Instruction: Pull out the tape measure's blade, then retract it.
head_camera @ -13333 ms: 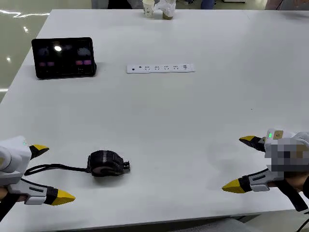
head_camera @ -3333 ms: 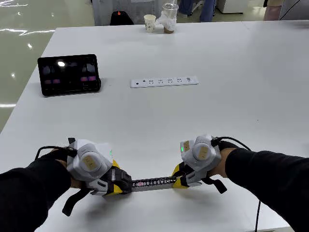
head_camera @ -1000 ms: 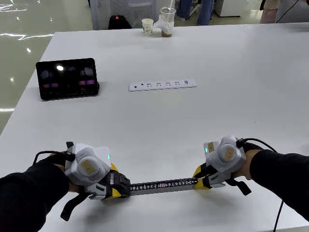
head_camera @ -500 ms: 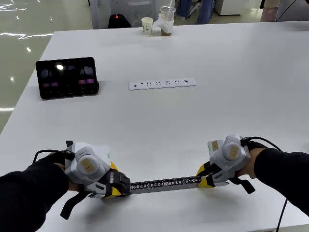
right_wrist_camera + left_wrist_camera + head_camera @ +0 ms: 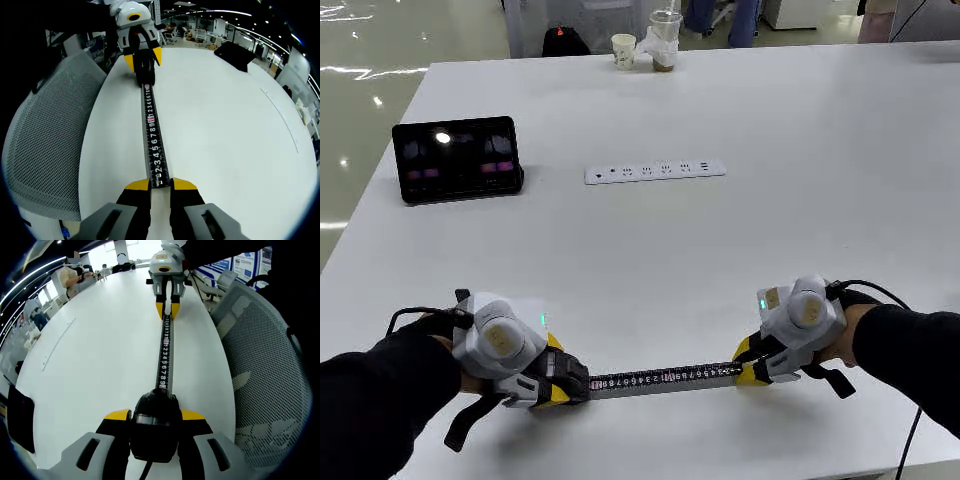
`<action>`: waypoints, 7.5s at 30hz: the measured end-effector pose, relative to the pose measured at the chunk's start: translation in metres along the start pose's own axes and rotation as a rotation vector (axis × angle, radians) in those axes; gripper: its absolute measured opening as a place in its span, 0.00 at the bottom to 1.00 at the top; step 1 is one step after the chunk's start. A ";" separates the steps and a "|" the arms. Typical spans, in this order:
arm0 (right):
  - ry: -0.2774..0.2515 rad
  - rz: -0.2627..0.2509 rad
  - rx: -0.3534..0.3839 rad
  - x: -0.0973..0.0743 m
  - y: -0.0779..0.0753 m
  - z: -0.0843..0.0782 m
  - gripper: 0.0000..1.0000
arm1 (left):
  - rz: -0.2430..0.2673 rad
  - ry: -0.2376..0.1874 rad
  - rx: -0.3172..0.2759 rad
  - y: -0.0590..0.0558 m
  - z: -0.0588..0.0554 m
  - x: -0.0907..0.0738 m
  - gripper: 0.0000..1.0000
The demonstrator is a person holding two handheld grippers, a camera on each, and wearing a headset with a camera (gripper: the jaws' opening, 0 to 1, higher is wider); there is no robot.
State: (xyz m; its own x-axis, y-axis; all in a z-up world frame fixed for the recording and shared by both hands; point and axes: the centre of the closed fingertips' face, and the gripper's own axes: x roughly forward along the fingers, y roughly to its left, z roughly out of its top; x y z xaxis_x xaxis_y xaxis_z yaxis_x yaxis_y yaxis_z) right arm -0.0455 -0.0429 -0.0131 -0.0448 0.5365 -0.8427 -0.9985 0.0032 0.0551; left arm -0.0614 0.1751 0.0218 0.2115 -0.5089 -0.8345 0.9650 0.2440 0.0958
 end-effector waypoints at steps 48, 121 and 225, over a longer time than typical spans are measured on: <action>0.008 0.003 0.013 -0.012 -0.003 -0.018 0.10 | -0.005 0.008 0.005 -0.001 0.001 -0.001 0.30; 0.122 -0.054 0.003 -0.034 0.006 0.005 0.44 | 0.024 -0.016 -0.232 0.012 -0.001 -0.043 0.72; -0.224 -0.384 0.504 -0.096 0.039 -0.061 0.99 | 0.419 -0.278 -0.702 -0.024 -0.013 -0.055 0.99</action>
State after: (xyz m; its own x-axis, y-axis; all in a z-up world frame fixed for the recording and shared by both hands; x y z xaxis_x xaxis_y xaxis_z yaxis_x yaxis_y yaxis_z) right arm -0.0817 -0.1459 0.0366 0.3723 0.5811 -0.7236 -0.8026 0.5931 0.0633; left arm -0.0984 0.2079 0.0581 0.6474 -0.4237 -0.6335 0.4993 0.8638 -0.0674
